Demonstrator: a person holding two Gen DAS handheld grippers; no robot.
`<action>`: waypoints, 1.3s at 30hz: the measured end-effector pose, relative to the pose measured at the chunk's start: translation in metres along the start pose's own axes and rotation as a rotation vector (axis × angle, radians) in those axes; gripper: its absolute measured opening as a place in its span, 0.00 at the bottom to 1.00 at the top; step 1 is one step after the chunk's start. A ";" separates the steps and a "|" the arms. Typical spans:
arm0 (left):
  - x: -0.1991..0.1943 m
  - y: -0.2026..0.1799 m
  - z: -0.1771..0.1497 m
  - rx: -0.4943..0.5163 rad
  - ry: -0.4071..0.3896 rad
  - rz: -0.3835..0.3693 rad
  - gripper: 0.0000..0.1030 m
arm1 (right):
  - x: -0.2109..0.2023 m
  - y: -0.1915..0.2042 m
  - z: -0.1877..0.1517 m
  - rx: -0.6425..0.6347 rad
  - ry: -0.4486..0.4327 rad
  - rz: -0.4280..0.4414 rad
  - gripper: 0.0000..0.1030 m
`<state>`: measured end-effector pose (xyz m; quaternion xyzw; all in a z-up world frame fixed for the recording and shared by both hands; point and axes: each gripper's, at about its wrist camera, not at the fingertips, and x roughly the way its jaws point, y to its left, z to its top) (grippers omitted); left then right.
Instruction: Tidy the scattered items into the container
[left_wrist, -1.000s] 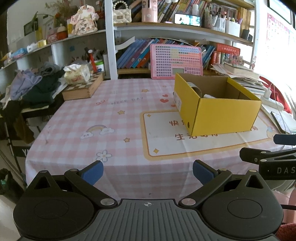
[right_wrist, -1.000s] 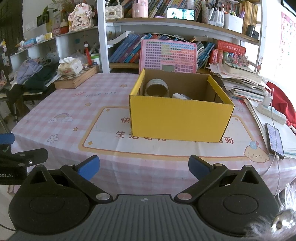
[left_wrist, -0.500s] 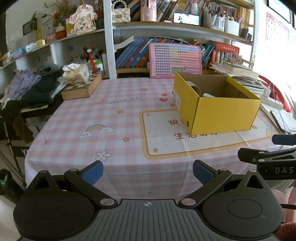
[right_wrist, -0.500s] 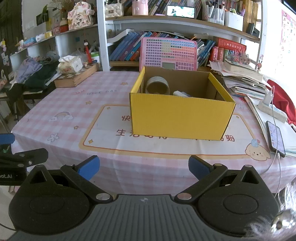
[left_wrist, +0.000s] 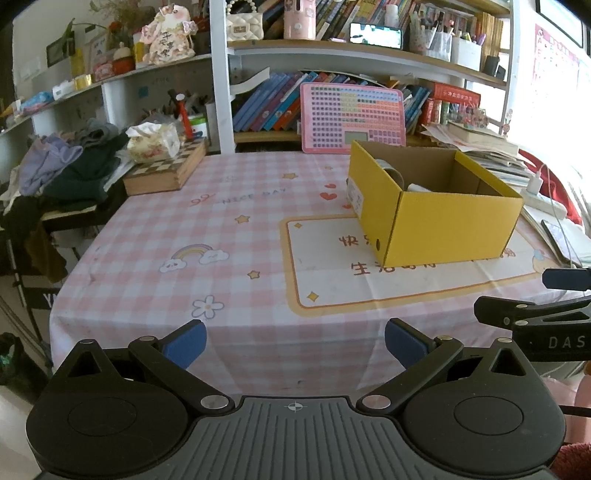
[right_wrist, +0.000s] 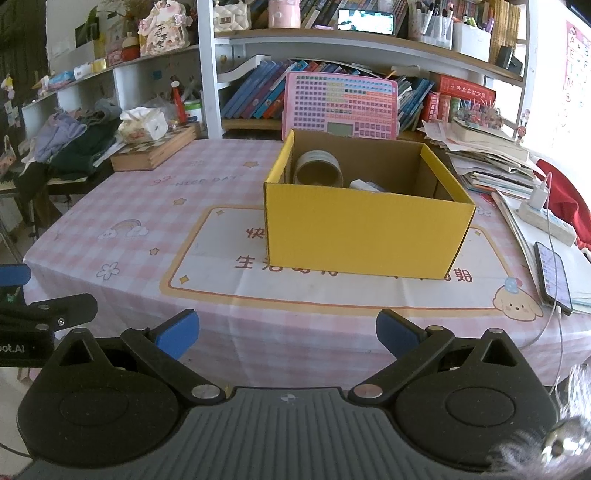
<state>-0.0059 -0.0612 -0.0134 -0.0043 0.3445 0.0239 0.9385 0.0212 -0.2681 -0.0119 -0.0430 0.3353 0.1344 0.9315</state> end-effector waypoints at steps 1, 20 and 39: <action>0.000 0.000 0.000 -0.001 0.000 0.000 1.00 | 0.000 0.001 0.000 -0.001 -0.001 0.000 1.00; 0.006 0.005 0.001 -0.007 0.013 0.000 1.00 | 0.003 0.004 0.002 -0.002 0.006 0.001 1.00; 0.009 0.003 0.003 -0.010 0.023 0.003 1.00 | 0.011 0.000 0.003 -0.003 0.024 0.001 1.00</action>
